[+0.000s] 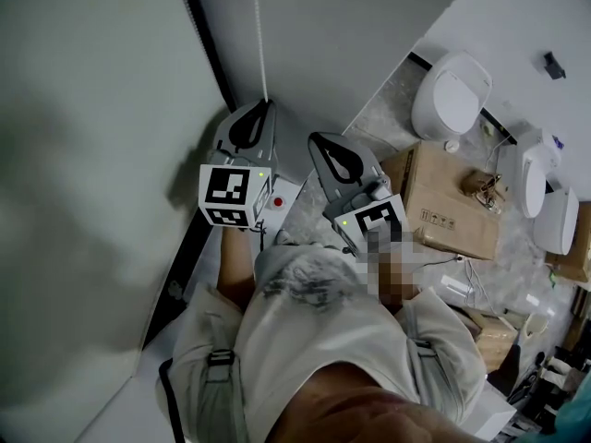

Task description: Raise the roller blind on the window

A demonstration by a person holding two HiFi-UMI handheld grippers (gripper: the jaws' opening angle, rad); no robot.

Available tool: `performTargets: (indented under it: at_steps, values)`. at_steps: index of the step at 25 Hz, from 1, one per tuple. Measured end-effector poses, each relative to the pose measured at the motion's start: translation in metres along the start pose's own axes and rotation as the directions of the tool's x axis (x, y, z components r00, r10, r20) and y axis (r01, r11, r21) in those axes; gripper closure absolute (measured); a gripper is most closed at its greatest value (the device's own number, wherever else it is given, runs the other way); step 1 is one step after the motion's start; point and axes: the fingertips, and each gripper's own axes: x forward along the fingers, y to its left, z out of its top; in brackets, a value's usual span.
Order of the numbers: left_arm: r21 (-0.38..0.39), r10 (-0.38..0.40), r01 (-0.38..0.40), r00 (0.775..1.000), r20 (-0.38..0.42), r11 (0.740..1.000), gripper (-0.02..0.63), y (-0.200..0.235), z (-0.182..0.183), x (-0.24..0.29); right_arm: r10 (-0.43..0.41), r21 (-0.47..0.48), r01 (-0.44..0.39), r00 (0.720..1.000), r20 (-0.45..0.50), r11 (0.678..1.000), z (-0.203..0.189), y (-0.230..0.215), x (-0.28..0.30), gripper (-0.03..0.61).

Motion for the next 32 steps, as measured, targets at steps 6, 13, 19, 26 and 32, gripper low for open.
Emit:
performTargets:
  at_steps: [6,13,19,26,32]
  values:
    - [-0.045,-0.053,0.053,0.999,0.002,0.998,0.595,-0.011,-0.006,-0.014,0.052,-0.016,-0.051,0.997,0.058,0.999,0.018,0.008,0.004,0.569]
    - [-0.065,-0.055,0.054,0.998,-0.019,0.996,0.598,-0.018,-0.015,-0.029,0.126,-0.033,-0.124,0.989,0.082,0.992,0.040,0.017,0.010,0.569]
    - [-0.047,-0.018,0.017,1.000,-0.025,0.999,0.598,-0.022,-0.014,-0.043,0.181,-0.028,-0.179,0.976,0.122,0.983,0.067,0.023,0.015,0.568]
    - [-0.037,0.014,-0.016,0.999,-0.036,0.999,0.598,-0.017,-0.015,-0.050,0.241,-0.030,-0.239,0.963,0.121,0.970,0.091,0.029,0.028,0.560]
    - [-0.052,0.002,-0.004,0.999,-0.039,0.999,0.600,-0.018,-0.012,-0.049,0.275,-0.042,-0.272,0.952,0.133,0.961,0.113,0.030,0.038,0.526]
